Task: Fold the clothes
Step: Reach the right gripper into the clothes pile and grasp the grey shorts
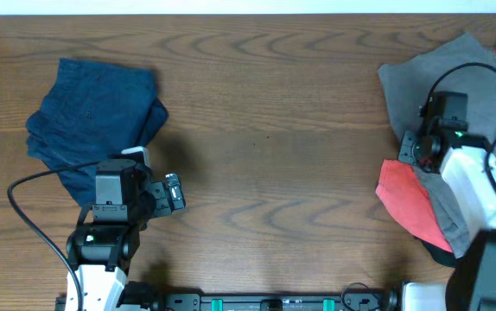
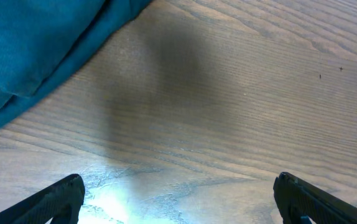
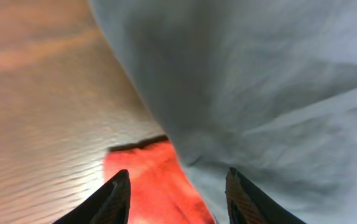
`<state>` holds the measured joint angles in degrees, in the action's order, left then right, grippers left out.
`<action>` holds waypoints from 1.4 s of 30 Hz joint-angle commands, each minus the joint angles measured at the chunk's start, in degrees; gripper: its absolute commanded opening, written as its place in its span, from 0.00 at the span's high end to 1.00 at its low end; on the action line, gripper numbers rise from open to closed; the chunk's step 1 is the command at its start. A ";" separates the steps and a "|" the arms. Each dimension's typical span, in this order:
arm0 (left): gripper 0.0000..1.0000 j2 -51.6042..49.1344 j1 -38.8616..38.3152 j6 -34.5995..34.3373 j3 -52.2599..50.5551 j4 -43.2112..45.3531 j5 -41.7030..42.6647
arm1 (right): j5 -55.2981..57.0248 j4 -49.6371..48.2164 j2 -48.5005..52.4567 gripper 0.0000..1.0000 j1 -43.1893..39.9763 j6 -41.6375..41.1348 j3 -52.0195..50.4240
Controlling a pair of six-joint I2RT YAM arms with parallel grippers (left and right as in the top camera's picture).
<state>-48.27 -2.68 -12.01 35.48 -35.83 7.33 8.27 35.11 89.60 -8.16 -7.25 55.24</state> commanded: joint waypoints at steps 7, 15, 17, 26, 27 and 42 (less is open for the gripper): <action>0.02 -0.02 0.24 -0.33 1.16 -0.15 0.17 | 5.27 -3.06 7.72 0.67 0.22 -0.44 -0.70; 0.02 -0.02 0.24 -0.35 1.16 -0.15 0.17 | 5.16 -3.15 7.52 0.99 0.20 -0.46 -0.70; 0.02 -0.02 0.24 -0.33 1.16 -0.15 0.17 | 4.28 -2.78 7.06 0.99 0.20 -0.46 -0.66; 0.02 -0.02 0.24 -0.33 1.16 -0.15 0.17 | -29.11 -3.23 -3.17 0.99 1.90 3.72 3.30; 0.02 -0.02 0.24 -0.33 1.16 -0.15 0.17 | -33.44 -3.80 -4.74 0.99 2.99 3.67 3.61; 0.02 -0.02 0.24 -0.37 1.16 -0.15 0.17 | -25.92 -13.97 -4.87 0.99 29.14 -4.09 3.56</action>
<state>-48.27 -2.68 -12.01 35.48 -35.83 7.33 -20.10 23.42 84.66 17.54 -8.78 58.43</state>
